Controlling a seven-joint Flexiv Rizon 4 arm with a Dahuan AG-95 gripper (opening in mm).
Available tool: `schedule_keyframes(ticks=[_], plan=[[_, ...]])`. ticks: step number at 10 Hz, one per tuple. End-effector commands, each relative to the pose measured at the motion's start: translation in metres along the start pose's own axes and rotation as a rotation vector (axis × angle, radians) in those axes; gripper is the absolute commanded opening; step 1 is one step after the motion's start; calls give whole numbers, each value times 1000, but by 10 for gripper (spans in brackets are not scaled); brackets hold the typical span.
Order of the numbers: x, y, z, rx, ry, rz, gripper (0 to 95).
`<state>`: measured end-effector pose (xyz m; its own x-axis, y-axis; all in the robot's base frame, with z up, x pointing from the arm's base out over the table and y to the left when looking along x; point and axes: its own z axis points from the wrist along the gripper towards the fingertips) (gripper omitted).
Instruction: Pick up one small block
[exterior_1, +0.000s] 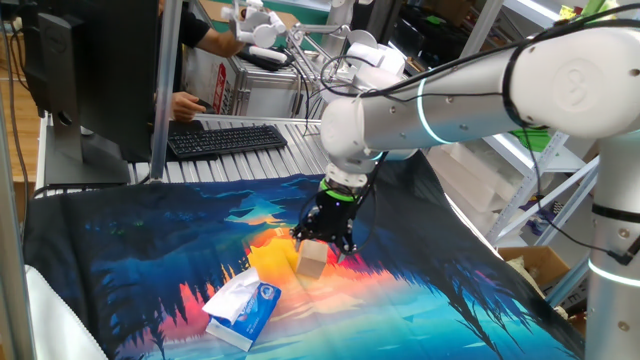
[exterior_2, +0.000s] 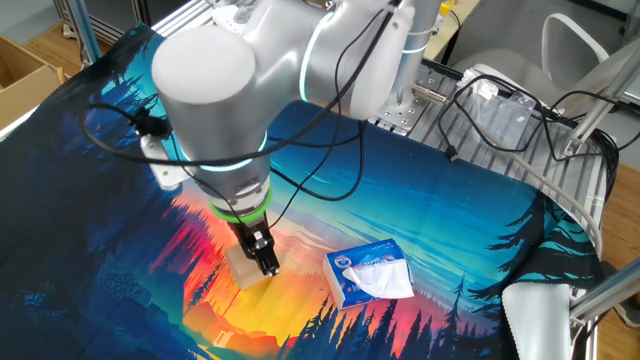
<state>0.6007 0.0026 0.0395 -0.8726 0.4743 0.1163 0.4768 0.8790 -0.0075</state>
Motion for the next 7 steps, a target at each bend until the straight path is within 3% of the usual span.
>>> schedule_keyframes(ticks=[1, 5, 7], plan=[[0, 0, 3, 1, -3, 2, 950], [-8, -2, 7, 1, -4, -27, 950], [-10, -2, 11, -7, -20, -27, 950]])
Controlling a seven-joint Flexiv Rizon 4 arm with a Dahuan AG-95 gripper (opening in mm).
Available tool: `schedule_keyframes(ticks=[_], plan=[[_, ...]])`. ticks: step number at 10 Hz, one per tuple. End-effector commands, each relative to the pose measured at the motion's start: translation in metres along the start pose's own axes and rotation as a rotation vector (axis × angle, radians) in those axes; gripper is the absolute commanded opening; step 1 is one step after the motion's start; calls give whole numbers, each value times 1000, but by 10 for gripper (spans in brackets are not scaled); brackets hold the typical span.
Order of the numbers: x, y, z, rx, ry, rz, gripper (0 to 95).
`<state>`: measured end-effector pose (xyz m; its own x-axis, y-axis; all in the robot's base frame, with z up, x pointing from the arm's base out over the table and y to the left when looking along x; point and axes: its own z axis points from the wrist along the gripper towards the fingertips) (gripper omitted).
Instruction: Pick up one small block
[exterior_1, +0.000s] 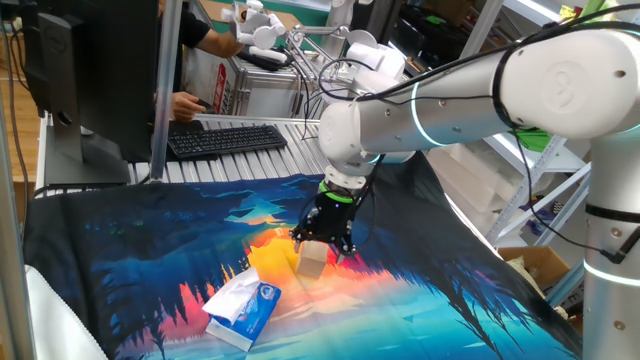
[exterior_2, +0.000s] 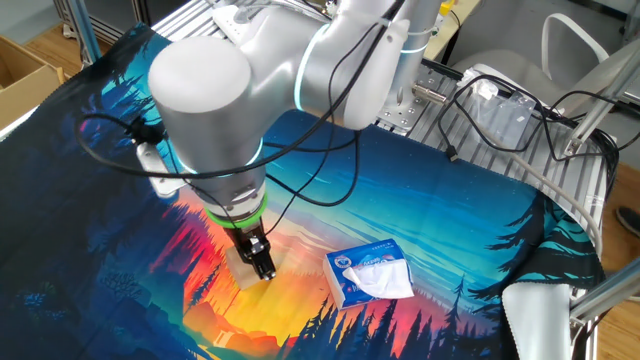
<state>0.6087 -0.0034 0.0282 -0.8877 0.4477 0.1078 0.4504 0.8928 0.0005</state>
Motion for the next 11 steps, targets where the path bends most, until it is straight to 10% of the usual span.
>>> schedule_keyframes(ticks=[1, 2, 3, 5, 11], plan=[[0, -1, 2, -7, -20, 0, 760], [-1, -1, 2, -9, -32, -13, 570], [-1, -2, 3, -6, -43, -28, 570], [-2, -3, 2, 34, -70, -77, 0], [-2, -3, 2, 34, -81, -92, 0]])
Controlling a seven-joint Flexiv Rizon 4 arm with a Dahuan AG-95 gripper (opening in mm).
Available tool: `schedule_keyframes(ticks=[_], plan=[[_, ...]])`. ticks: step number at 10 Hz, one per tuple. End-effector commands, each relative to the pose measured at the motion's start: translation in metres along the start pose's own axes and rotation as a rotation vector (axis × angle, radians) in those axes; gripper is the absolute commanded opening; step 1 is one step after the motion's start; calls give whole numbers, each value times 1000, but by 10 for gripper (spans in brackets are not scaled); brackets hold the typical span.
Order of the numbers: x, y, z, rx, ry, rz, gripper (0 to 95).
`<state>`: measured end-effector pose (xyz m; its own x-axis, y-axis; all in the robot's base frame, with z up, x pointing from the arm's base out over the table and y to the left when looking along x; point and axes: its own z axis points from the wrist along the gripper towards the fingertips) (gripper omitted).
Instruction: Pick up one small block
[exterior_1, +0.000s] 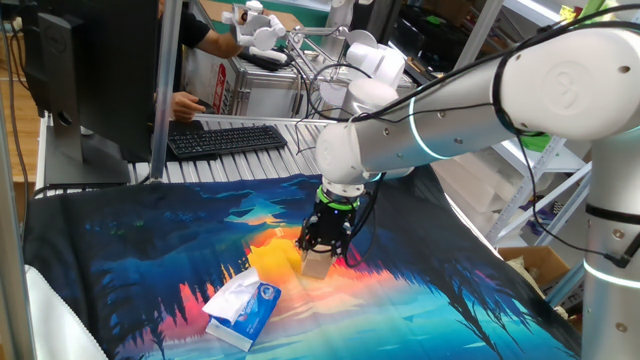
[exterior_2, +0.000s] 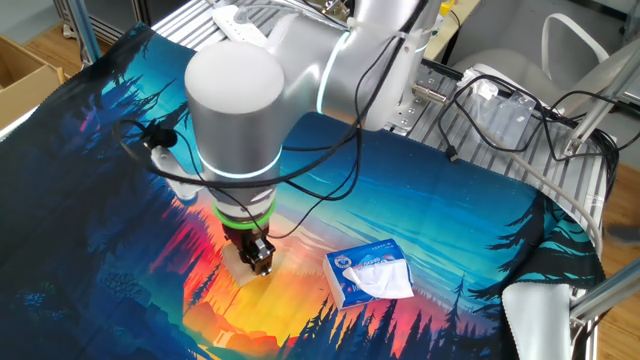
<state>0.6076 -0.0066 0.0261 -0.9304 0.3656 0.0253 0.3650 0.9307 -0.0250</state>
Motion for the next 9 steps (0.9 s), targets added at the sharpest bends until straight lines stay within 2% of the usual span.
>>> schedule_keyframes(ticks=[1, 2, 6, 9], plan=[[-1, 0, 0, 1, 3, 0, 0], [-1, 0, 0, 1, 3, 1, 0], [0, -8, -17, -3, 9, -15, 0], [4, -20, -38, -2, 17, -50, 0]])
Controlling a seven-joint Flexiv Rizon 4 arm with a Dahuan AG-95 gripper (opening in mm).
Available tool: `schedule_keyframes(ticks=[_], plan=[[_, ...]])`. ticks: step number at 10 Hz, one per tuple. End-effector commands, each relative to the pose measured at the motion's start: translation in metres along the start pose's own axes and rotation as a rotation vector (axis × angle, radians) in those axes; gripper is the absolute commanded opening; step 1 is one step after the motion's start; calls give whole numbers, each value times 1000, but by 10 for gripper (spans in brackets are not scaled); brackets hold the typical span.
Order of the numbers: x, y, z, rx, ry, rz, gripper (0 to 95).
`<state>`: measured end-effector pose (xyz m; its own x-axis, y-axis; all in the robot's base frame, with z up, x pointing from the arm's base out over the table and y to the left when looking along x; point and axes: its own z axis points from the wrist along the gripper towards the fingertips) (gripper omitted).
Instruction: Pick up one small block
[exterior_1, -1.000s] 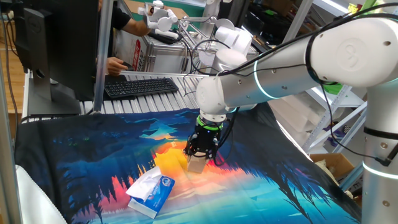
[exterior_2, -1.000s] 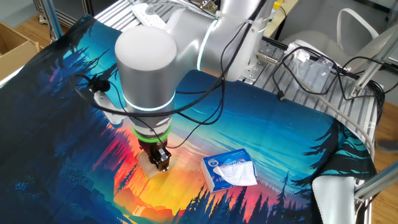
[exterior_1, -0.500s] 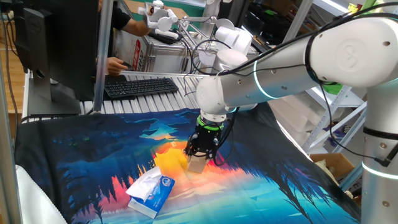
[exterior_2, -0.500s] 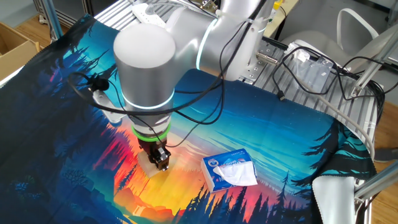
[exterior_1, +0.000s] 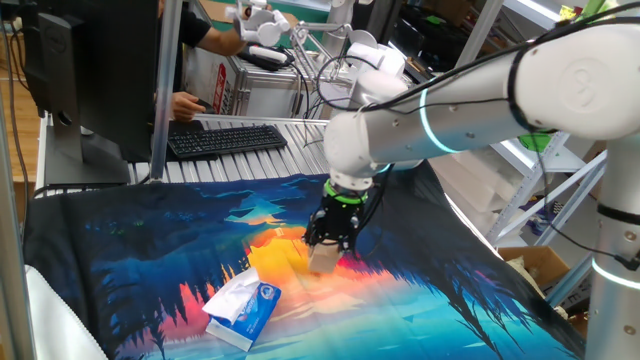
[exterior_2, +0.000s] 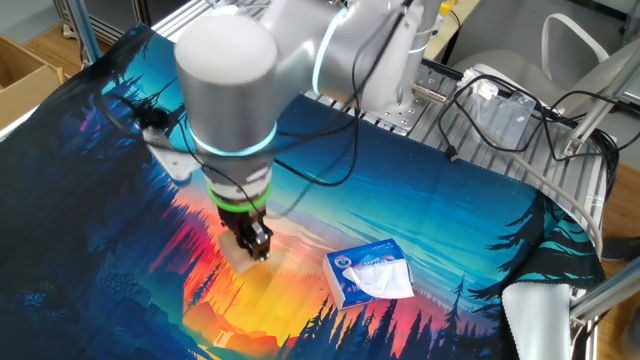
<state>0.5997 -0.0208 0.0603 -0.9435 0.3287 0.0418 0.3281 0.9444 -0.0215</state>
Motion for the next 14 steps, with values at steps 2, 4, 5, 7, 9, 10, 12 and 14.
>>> schedule_keyframes(ticks=[2, 4, 5, 7, 9, 10, 12, 14], plan=[[5, -11, -17, 0, 8, -22, 0], [7, -14, -22, -1, 9, -24, 0], [7, -16, -24, -1, 10, -23, 0], [9, -21, -30, 0, 11, -22, 0], [13, -29, -39, -7, 15, -18, 0], [15, -34, -44, -16, 21, -20, 0], [19, -43, -52, -30, 34, -21, 0], [21, -48, -56, -32, 41, -22, 0]])
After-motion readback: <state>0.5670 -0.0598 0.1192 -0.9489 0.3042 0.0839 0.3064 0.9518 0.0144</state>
